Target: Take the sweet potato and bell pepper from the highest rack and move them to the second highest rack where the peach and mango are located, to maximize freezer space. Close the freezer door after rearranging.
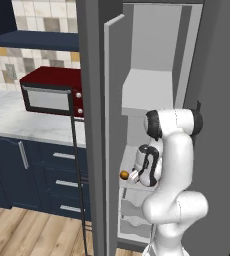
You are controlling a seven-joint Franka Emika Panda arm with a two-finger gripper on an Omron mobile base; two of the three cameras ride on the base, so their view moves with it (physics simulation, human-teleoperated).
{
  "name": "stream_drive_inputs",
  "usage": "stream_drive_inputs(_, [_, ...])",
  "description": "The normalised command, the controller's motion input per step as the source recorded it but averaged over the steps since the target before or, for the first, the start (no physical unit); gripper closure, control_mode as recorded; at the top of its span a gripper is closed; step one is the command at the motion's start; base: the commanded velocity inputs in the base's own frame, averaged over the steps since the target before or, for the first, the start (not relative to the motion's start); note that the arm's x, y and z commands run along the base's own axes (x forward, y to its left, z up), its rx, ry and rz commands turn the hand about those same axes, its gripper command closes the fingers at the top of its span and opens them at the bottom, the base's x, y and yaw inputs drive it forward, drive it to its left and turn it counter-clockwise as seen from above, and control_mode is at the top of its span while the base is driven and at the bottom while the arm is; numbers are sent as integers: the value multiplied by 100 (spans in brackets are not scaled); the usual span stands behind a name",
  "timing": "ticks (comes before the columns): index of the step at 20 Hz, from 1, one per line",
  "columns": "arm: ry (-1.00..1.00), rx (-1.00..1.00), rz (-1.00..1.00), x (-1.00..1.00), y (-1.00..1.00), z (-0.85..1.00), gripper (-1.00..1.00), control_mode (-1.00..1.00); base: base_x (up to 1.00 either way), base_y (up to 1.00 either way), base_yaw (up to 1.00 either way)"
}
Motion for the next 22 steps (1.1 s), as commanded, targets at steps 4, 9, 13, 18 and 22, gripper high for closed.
stream_drive_inputs(4, [0, 0, 0, 64, -1, -44, 100, -100, 0, 0, 0])
stream_drive_inputs(9, [2, 0, 0, 67, -1, -42, 100, -100, 0, 0, 0])
stream_drive_inputs(13, [5, 0, 0, 63, -7, -45, 100, -100, 0, 0, 0])
stream_drive_inputs(18, [1, 0, 0, 63, -24, -28, 100, -100, 0, 0, 0])
stream_drive_inputs(22, [4, 0, 0, 57, -41, -14, 100, -100, 0, 0, 0])
